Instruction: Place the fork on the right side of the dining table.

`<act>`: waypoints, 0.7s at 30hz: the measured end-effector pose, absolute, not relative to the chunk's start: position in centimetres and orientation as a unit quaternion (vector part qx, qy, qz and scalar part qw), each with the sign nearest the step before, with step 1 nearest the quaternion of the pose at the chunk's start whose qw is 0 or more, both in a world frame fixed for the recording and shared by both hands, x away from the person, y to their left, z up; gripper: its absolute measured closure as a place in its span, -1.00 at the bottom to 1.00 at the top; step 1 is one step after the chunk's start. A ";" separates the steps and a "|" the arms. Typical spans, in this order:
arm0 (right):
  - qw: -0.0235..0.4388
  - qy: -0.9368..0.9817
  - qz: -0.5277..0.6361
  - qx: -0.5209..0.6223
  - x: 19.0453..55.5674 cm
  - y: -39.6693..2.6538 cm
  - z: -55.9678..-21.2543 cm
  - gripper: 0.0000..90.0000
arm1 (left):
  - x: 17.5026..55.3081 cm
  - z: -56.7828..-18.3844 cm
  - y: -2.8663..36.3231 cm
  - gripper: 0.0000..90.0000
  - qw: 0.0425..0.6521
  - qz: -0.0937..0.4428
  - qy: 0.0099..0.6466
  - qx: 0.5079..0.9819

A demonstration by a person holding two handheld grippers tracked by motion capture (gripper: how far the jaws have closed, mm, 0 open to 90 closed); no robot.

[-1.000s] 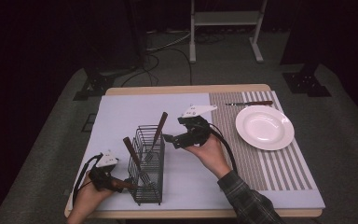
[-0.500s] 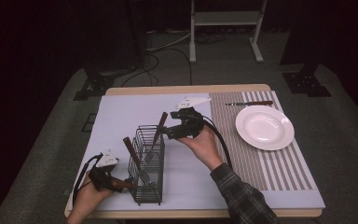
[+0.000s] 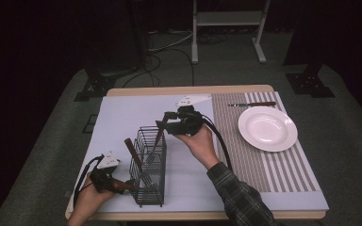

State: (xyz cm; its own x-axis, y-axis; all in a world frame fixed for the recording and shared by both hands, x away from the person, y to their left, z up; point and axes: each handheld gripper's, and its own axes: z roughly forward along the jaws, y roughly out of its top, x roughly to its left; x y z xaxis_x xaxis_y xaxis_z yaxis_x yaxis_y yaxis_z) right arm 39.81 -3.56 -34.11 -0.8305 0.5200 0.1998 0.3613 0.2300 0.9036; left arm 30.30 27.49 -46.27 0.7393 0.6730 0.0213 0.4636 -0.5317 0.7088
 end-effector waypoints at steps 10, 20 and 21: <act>0.061 0.779 0.552 0.291 40.2 -3.4 -34.3 0.37 | 30.3 -46.3 27.5 -1.00 0.354 0.147 0.330 0.863; 0.053 0.781 0.559 0.274 39.5 -3.7 -33.8 0.58 | 30.3 -46.3 27.5 -1.00 0.354 0.148 0.329 0.863; 0.048 0.781 0.562 0.269 39.3 -3.8 -33.6 0.61 | 30.3 -46.3 27.5 -1.00 0.354 0.148 0.329 0.863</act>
State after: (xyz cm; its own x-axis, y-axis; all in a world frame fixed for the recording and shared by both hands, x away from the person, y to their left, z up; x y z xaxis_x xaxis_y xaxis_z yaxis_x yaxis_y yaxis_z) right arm 39.33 -3.76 -33.63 -0.8507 0.4742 0.2269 0.3659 0.2242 0.9032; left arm 30.30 27.49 -46.27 0.7393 0.6731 0.0217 0.4635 -0.5320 0.7086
